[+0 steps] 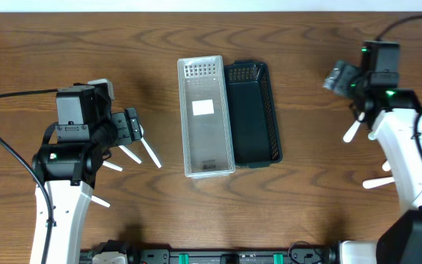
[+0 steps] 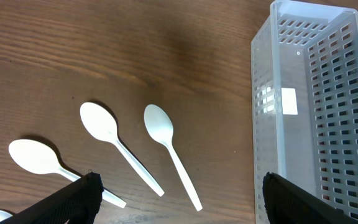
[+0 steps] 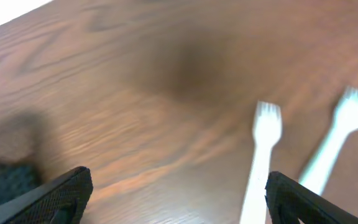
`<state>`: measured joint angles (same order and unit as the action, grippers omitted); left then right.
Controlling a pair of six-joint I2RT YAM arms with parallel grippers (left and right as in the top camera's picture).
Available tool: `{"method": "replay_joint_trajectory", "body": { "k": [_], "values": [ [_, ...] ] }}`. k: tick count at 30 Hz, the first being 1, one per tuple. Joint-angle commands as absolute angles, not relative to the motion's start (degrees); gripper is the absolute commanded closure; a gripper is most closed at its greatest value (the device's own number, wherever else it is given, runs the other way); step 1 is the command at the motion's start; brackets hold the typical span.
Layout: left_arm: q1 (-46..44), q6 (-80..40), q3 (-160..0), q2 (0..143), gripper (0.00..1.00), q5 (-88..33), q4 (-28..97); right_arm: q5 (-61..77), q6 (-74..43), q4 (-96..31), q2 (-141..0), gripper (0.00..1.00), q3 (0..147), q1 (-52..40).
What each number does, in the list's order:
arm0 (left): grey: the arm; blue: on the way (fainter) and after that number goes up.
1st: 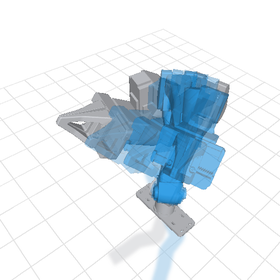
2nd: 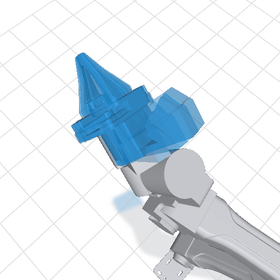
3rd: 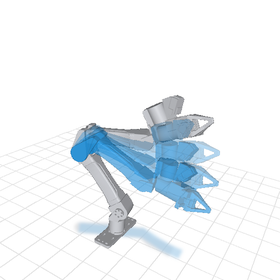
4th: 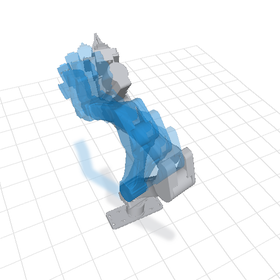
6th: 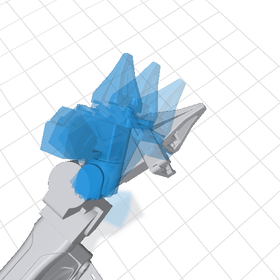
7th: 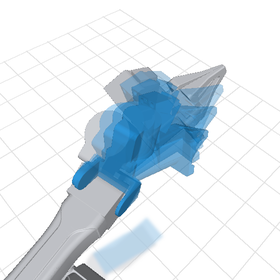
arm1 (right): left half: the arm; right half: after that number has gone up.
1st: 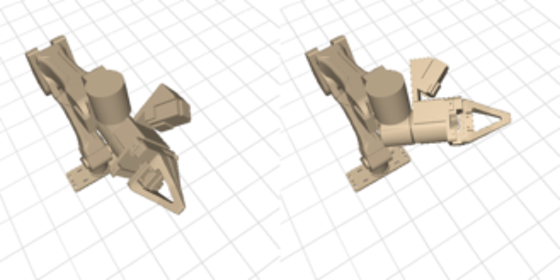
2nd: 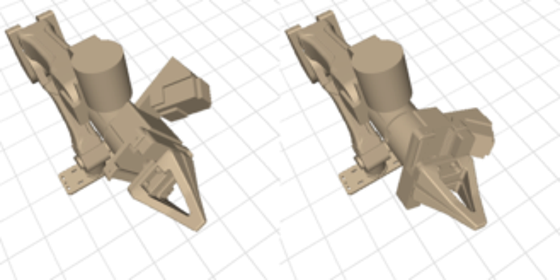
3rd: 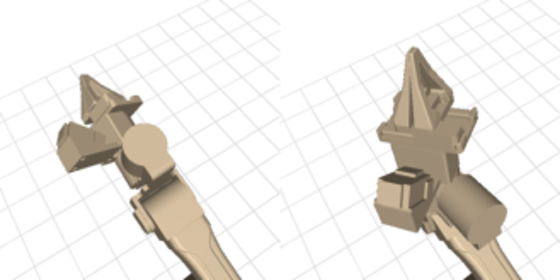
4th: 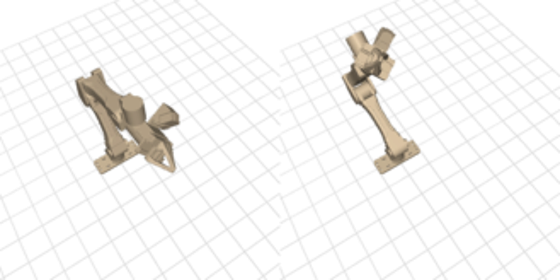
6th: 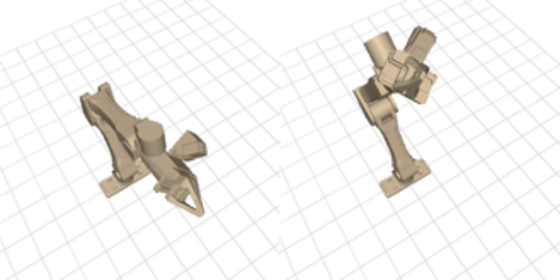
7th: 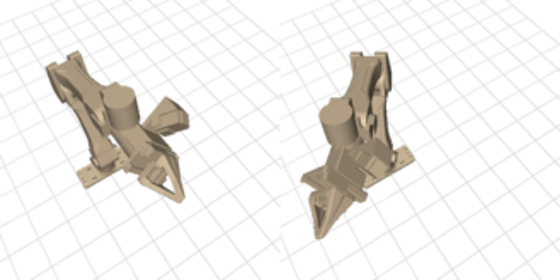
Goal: Pack container
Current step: 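Move right gripper over the forks and grasp a white fork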
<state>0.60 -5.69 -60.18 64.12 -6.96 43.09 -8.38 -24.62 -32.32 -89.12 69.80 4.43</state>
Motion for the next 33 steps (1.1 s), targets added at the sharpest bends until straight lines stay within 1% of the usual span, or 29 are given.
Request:
{"method": "replay_joint_trajectory", "body": {
  "k": [1, 5, 9, 14, 18, 23, 28, 31, 33],
  "values": [
    [0.56, -4.95, -61.63, 63.99, 0.16, -7.07, 43.03, -8.10, -30.50, -33.39, -93.12, 0.09, 70.22, 10.13],
    [0.56, -4.95, -61.63, 63.99, 0.15, -7.07, 43.03, -7.40, -30.28, -37.21, -97.89, 0.09, 73.10, 15.07],
    [0.56, -4.95, -61.63, 63.99, 0.16, -7.07, 43.03, -6.37, -28.08, -38.87, -102.41, 0.09, 76.12, 17.15],
    [0.56, -4.95, -61.63, 63.99, 0.16, -7.07, 43.05, -6.09, -26.35, -38.28, -106.80, 0.08, 77.73, 17.26],
    [0.56, -4.97, -61.63, 63.99, 0.16, -7.07, 43.03, -4.08, -22.55, -35.83, -110.06, 0.07, 77.89, 17.21],
    [0.56, -4.97, -61.63, 63.99, 0.16, -7.07, 43.05, -4.08, -22.15, -33.34, -113.84, 0.05, 77.89, 17.23],
    [0.56, -4.97, -61.63, 63.99, 0.16, -7.07, 43.05, -4.03, -21.78, -31.46, -115.48, 0.04, 77.89, 17.23],
    [0.56, -4.97, -61.63, 63.99, 0.16, -7.07, 43.05, -4.05, -20.69, -30.55, -116.03, 0.01, 77.89, 17.23],
    [0.56, -4.97, -61.63, 63.99, 0.16, -7.07, 43.05, -4.03, -19.49, -30.33, -116.49, 0.01, 77.89, 17.23]
  ]
}}
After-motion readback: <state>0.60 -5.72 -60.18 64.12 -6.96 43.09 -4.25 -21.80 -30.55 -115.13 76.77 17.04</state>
